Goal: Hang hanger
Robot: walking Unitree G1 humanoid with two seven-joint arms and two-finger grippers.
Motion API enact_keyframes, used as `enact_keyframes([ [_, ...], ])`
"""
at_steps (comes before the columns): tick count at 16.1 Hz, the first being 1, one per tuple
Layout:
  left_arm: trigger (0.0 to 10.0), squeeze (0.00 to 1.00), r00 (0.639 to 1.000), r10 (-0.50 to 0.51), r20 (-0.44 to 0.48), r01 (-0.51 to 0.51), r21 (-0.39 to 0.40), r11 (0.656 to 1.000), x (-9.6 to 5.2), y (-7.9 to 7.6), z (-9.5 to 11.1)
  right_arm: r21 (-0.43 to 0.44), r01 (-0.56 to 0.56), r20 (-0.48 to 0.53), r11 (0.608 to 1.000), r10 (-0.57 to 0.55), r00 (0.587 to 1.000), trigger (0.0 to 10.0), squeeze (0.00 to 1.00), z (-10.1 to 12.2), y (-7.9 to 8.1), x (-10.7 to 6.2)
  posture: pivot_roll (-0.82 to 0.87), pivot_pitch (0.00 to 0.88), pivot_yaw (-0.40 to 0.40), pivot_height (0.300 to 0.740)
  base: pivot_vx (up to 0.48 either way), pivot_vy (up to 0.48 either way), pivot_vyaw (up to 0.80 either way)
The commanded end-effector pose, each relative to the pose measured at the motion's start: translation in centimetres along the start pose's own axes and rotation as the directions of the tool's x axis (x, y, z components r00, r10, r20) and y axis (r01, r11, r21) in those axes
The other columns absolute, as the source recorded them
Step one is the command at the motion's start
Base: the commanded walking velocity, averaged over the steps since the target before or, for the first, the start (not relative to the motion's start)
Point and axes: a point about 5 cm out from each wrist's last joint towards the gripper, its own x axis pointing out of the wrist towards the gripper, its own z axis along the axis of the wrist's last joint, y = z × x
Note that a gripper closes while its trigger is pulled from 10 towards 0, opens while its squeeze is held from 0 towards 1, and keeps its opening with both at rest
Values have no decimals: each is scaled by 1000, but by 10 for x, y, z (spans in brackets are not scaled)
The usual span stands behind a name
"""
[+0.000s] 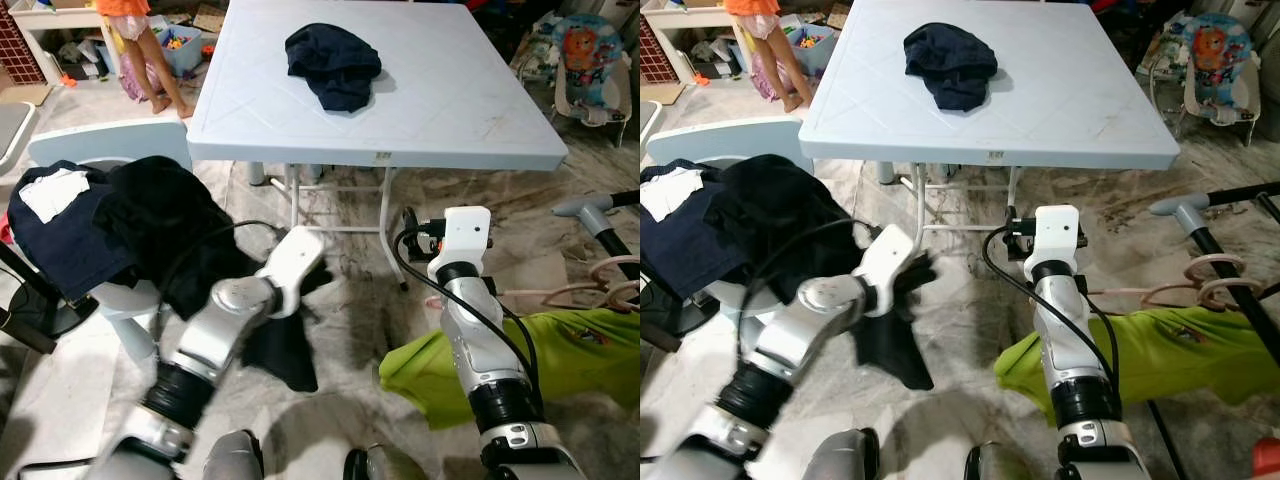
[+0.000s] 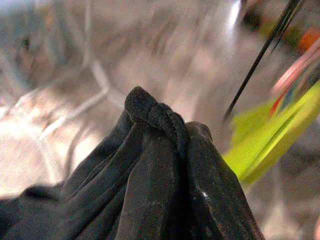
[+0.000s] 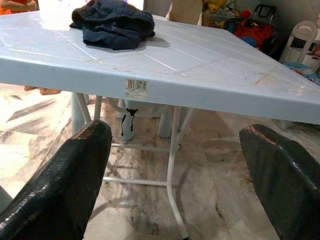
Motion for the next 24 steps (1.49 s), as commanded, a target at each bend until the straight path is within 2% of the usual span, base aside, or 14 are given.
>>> enact_keyframes([
  [1,10000,0,991,21,134,-19,-17,1000,-7,6,23,-4,8,9,1000,-8,1000,10000,0,2,-1,2,1,88,-26,740,0,0,0],
  [3,10000,0,990,66,123,-66,-7,998,-18,23,16,-45,-1,26,999,2,1000,10000,0,8,-7,8,2,90,-27,740,0,0,0],
  [4,10000,0,986,50,162,-39,-70,997,-26,26,19,-54,-5,38,999,7,999,10000,0,13,-9,12,2,90,-27,740,0,0,0],
  [5,10000,0,947,160,280,-59,-339,939,-36,40,34,-75,-13,56,997,18,998,10000,0,21,-15,20,0,89,-27,740,0,0,0],
  [7,10000,0,881,378,283,-210,-482,851,-39,62,34,-92,-40,63,995,46,997,10000,0,27,-16,28,2,87,-26,740,0,0,0],
  [8,10000,0,853,459,246,-297,-494,817,-39,70,28,-109,-60,76,992,69,995,10000,0,31,-13,31,2,84,-24,740,0,0,0],
  [11,10000,0,890,446,92,-383,-376,844,-32,68,2,-150,-139,123,979,158,980,10000,0,47,0,42,-8,81,-22,740,0,0,0],
  [12,10000,0,948,300,-107,-314,-160,936,-28,55,-24,-166,-180,128,970,202,971,10000,0,50,4,45,-6,73,-22,740,0,0,0],
  [13,10000,0,956,147,-254,-150,9,989,-29,39,-46,-150,-212,107,966,229,967,10000,0,48,8,46,-4,67,-19,740,0,0,0],
  [16,10000,0,992,-16,-127,27,84,996,-32,24,-29,-133,-261,68,956,272,960,10000,0,38,16,41,-7,61,-17,740,0,0,0],
  [18,10000,0,998,45,-54,-30,259,965,-38,35,-18,-103,-252,66,962,260,963,10000,0,30,19,33,-1,57,-23,740,0,0,0],
  [19,10000,0,995,95,-26,-85,275,958,-41,41,-15,-88,-224,69,971,230,971,10000,0,26,18,29,4,59,-24,740,0,0,0],
  [20,10000,0,983,180,26,-181,239,954,-48,52,-11,-67,-157,74,985,162,984,10000,0,20,13,23,4,63,-23,740,0,0,0],
  [24,10000,0,953,273,129,-286,101,953,-55,62,1,-12,-3,42,1000,4,999,10000,0,4,0,7,0,75,-19,740,0,0,0],
])
